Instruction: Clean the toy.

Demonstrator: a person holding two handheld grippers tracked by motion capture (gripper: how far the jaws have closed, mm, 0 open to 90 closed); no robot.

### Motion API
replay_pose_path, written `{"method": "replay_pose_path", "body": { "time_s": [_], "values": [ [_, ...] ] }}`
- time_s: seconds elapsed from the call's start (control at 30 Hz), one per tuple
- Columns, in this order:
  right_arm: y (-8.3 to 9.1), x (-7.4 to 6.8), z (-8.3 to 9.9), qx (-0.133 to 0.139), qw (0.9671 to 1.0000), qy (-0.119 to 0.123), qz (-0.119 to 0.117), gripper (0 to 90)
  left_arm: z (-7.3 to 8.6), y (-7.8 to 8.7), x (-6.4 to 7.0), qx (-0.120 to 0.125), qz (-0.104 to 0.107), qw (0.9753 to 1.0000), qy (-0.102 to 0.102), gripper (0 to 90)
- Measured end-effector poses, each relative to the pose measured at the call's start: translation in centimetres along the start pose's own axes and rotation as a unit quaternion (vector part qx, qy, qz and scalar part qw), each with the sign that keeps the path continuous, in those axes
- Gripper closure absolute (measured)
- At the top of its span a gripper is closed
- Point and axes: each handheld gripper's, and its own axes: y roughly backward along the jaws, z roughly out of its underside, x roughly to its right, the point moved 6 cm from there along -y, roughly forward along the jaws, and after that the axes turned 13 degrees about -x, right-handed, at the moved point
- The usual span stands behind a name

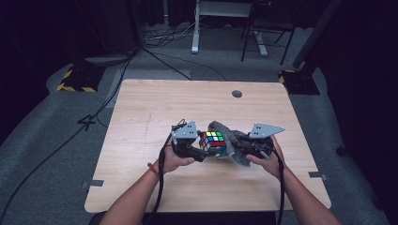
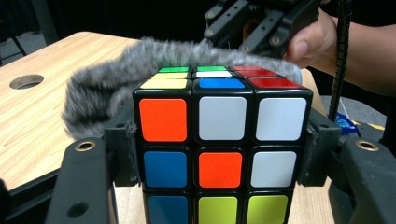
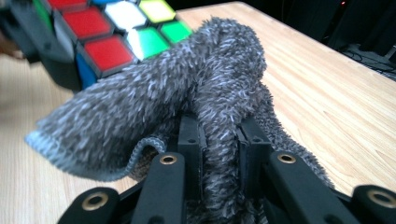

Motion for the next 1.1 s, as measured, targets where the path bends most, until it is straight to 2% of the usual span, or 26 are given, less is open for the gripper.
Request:
{"method": "replay_pose_path", "body": {
  "time_s": [0.07, 0.13, 0.2, 0.27, 0.33, 0.4, 0.47, 0.6, 0.67, 0.77, 0.9, 1.1],
  "values": [
    [-0.2, 0.0, 0.0, -0.007, 1.0000, 0.003, -0.001, 75.3, -0.2, 0.1, 0.2, 0.008, 0.005, 1.0000, 0.002, 33.7],
    [-0.9, -0.6, 0.3, -0.031, 0.9993, 0.021, 0.001, 75.3, -0.3, 0.1, 0.3, 0.009, 0.002, 1.0000, -0.002, 33.7],
    [-2.0, -1.5, 0.8, -0.069, 0.9962, 0.052, 0.010, 75.3, -0.3, 0.2, 0.4, 0.011, 0.005, 0.9999, -0.004, 33.7],
    [-2.8, -2.1, 0.9, -0.088, 0.9935, 0.072, 0.011, 75.3, -0.3, 0.2, 0.4, 0.007, 0.001, 0.9999, -0.007, 33.7],
    [-2.9, -2.1, 0.8, -0.087, 0.9936, 0.071, 0.013, 75.3, -0.2, 0.2, 0.3, 0.005, -0.001, 1.0000, -0.008, 33.8],
    [-2.4, -1.8, 0.7, -0.075, 0.9953, 0.061, 0.011, 75.3, 0.0, 0.1, 0.0, 0.001, -0.006, 1.0000, -0.007, 33.7],
    [-1.7, -1.3, 0.5, -0.057, 0.9972, 0.048, 0.014, 75.4, 0.3, -0.1, -0.2, -0.003, -0.003, 1.0000, 0.001, 33.8],
    [0.2, -0.3, -0.2, -0.011, 0.9995, 0.021, 0.020, 75.5, 0.5, -0.6, -0.1, -0.011, -0.004, 0.9999, -0.003, 33.7],
    [0.7, -0.1, -0.3, -0.001, 0.9998, 0.014, 0.014, 75.5, 0.4, -0.7, 0.0, -0.013, -0.005, 0.9999, -0.006, 33.8],
    [0.5, -0.4, -0.1, -0.012, 0.9995, 0.026, 0.015, 75.5, 0.2, -0.6, 0.1, -0.009, -0.001, 0.9999, -0.008, 33.7],
    [-1.0, -1.3, 0.5, -0.047, 0.9979, 0.045, 0.006, 75.4, 0.0, -0.3, 0.3, -0.003, -0.001, 0.9999, -0.010, 33.7],
    [-2.0, -1.7, 1.0, -0.071, 0.9962, 0.049, -0.011, 75.3, -0.1, -0.1, 0.2, 0.013, 0.005, 0.9999, -0.002, 33.7]
  ]
}}
